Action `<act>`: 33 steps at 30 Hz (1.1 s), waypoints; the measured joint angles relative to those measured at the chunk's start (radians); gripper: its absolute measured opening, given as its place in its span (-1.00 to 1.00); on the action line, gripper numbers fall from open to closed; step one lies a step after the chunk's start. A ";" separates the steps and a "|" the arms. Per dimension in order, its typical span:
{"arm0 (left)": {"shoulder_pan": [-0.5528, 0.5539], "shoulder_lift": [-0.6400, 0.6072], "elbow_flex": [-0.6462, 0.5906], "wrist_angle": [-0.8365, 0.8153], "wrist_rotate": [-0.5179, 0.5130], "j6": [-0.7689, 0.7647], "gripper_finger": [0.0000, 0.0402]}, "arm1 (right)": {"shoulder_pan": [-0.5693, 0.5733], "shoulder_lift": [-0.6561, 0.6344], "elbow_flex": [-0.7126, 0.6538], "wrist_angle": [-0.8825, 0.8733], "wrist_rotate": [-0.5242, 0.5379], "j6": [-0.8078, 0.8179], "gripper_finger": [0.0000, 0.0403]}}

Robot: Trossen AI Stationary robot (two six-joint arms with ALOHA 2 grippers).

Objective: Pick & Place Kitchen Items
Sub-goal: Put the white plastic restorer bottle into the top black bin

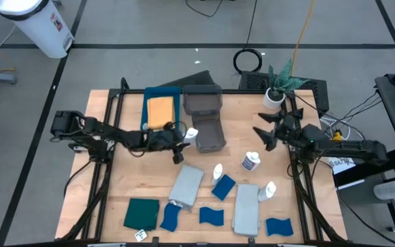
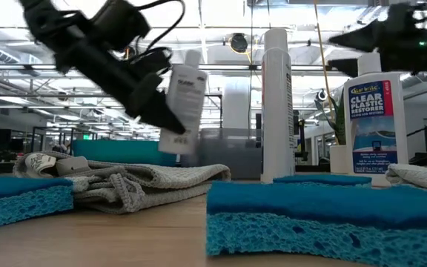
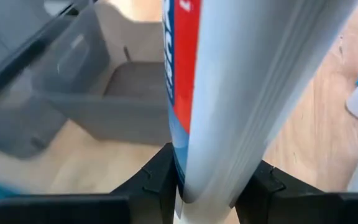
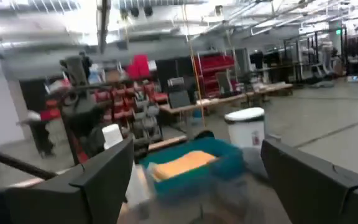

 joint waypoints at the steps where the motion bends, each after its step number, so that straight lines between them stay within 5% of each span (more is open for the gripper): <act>1: 0.014 0.000 0.029 -0.036 0.018 0.022 -0.42 | 0.000 0.051 0.039 0.020 -0.001 -0.018 0.66; 7: 0.088 -0.002 0.143 -0.173 0.087 0.111 -0.42 | -0.031 0.383 0.248 0.017 -0.048 -0.097 0.66; 19: 0.128 -0.002 0.159 -0.220 0.087 0.120 -0.42 | -0.121 0.976 0.525 0.268 -0.456 -0.141 0.66; 27: 0.127 -0.002 0.159 -0.222 0.088 0.113 -0.42 | -0.120 1.248 0.654 0.366 -0.500 -0.085 0.66; 33: 0.127 -0.002 0.159 -0.222 0.080 0.112 -0.42 | -0.111 1.338 0.735 0.388 -0.499 -0.046 0.61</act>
